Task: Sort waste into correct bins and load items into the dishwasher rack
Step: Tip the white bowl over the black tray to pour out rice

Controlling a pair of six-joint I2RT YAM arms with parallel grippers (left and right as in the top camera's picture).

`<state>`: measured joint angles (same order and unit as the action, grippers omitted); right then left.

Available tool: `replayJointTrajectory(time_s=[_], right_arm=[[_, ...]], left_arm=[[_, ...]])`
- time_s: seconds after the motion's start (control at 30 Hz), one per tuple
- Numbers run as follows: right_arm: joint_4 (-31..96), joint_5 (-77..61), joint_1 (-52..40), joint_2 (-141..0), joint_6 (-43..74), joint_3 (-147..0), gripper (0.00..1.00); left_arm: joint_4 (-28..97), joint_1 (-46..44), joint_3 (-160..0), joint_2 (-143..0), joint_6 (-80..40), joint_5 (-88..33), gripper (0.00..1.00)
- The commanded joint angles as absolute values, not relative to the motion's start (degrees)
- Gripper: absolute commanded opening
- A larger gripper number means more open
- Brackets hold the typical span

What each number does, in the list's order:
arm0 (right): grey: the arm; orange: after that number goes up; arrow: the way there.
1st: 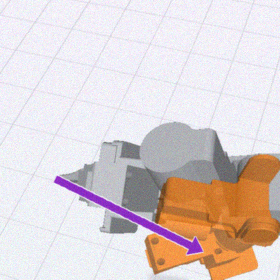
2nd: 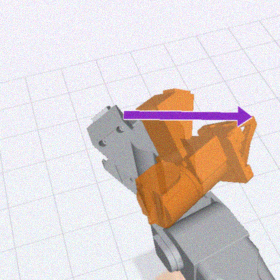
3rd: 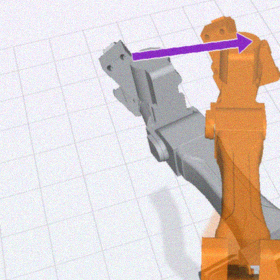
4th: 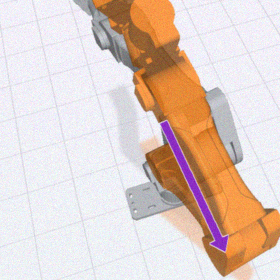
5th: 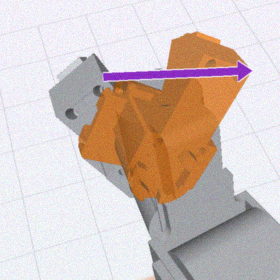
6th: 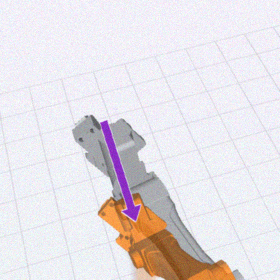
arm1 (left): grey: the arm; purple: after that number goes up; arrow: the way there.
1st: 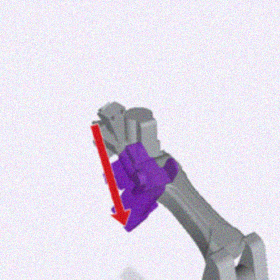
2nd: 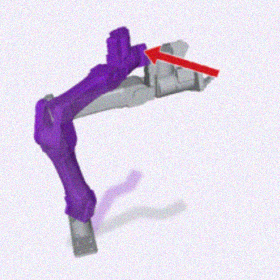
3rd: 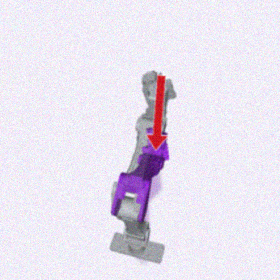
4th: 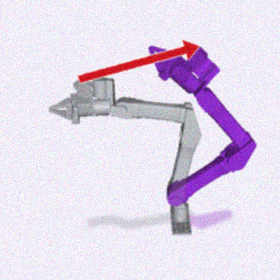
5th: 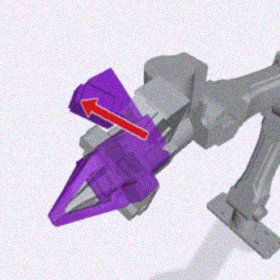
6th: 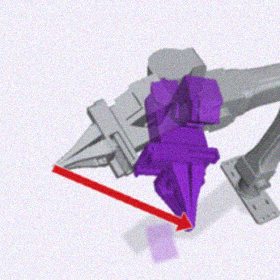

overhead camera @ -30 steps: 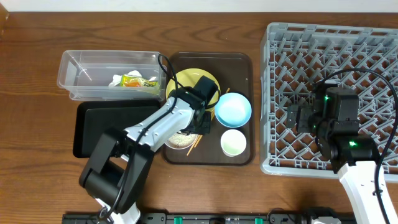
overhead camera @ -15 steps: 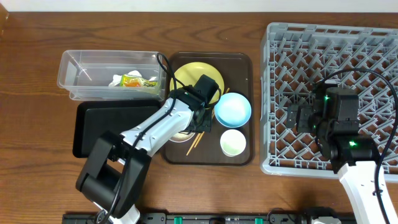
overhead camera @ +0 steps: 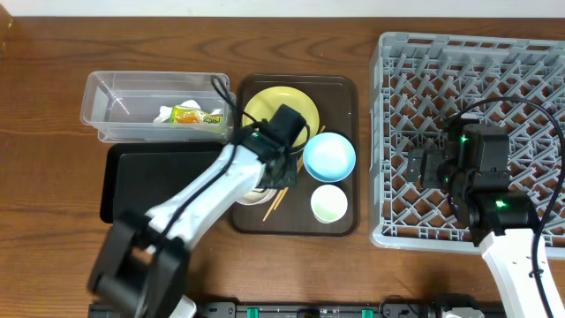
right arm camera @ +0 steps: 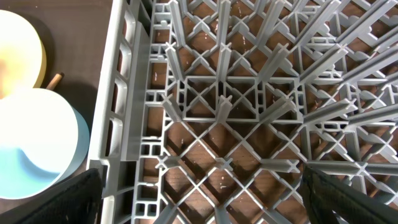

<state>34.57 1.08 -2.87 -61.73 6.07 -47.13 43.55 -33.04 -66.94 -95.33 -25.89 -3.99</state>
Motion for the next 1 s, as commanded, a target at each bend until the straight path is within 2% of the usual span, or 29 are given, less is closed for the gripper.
replayJointTrajectory(time_s=[0.0, 0.23, 0.53, 0.67, 0.97], right_arm=[[34.5, 1.5, -3.4, -61.5, 6.1, -48.3, 0.99], [34.5, 1.5, -3.4, -61.5, 6.1, -48.3, 0.99], [34.9, 1.5, -3.4, -61.5, 6.1, -48.3, 0.99], [34.9, 1.5, -3.4, -61.5, 6.1, -48.3, 0.99], [35.0, 1.5, -3.4, -61.5, 6.1, -48.3, 0.98]], left_arm=[[43.7, -31.6, -66.8, -88.7, -25.9, -3.0, 0.06], [46.7, -23.0, -66.8, -82.9, -24.9, -7.4, 0.06], [45.5, -4.3, -63.9, -83.3, -14.5, -31.1, 0.06], [44.6, 5.4, -60.8, -84.5, -7.6, -45.5, 0.06], [44.7, 22.7, -57.8, -96.5, 2.2, -77.8, 0.06]])
